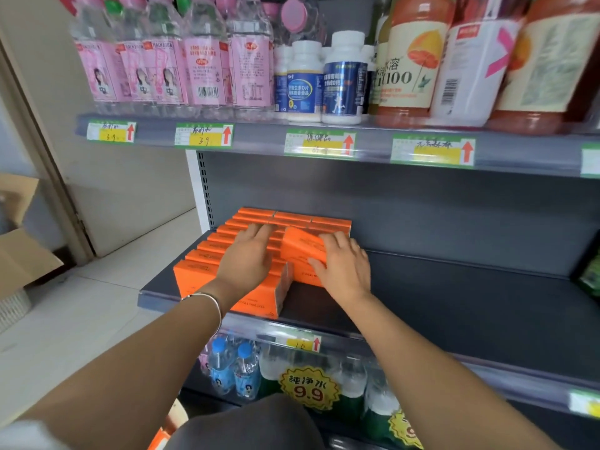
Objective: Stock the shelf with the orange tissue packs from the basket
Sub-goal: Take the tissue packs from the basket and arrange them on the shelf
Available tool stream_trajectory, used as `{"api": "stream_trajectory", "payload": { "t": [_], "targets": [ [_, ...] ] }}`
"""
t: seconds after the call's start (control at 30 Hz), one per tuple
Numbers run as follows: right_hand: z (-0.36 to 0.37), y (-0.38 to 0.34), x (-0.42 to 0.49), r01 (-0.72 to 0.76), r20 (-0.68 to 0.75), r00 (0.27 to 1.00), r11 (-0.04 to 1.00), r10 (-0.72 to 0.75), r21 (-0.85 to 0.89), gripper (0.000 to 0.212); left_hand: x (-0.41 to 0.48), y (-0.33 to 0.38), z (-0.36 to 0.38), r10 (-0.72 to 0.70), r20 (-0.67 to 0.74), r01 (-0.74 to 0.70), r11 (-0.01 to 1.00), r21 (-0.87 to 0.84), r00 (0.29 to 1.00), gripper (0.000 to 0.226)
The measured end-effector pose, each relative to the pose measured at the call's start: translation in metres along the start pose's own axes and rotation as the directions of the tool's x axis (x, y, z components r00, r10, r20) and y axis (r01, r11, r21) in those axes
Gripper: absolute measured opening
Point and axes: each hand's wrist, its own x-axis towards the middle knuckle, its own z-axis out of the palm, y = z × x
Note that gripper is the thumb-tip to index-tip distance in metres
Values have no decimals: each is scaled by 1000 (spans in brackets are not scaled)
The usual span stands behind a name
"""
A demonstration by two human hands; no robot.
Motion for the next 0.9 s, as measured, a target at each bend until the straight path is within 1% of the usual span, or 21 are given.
{"api": "stream_trajectory", "payload": {
  "t": [0.07,0.13,0.17,0.23,0.4,0.57,0.73,0.83,0.9],
  "targets": [
    [9,10,-9,-53,55,997,999,53,-2,49,-6,-5,7,-65,132,53,995,88,989,57],
    [22,15,-16,-70,143,987,997,73,-19,48,-12,-10,16,-89,245,46,983,178,965,57],
    [29,15,-18,-79,169,982,997,81,-20,48,-14,-12,20,-93,285,34,978,207,954,57],
    [42,12,-18,-93,163,982,995,98,-40,47,-16,-14,27,-96,328,15,970,241,940,58],
    [62,9,0,-80,91,991,981,97,-176,44,-11,-15,40,-81,338,-18,960,280,938,58],
    [72,15,14,-102,83,989,971,122,-217,44,-5,-13,49,-90,313,7,966,257,946,53],
    [82,17,13,-56,25,998,965,65,-255,41,-7,-16,55,-68,265,-5,964,265,962,53],
    [74,16,14,-19,58,998,958,37,-285,43,-8,-16,54,-59,276,-17,965,263,959,54],
    [66,15,16,6,132,991,961,32,-277,47,-10,-16,50,-43,298,-27,974,226,954,54]
  ]
}}
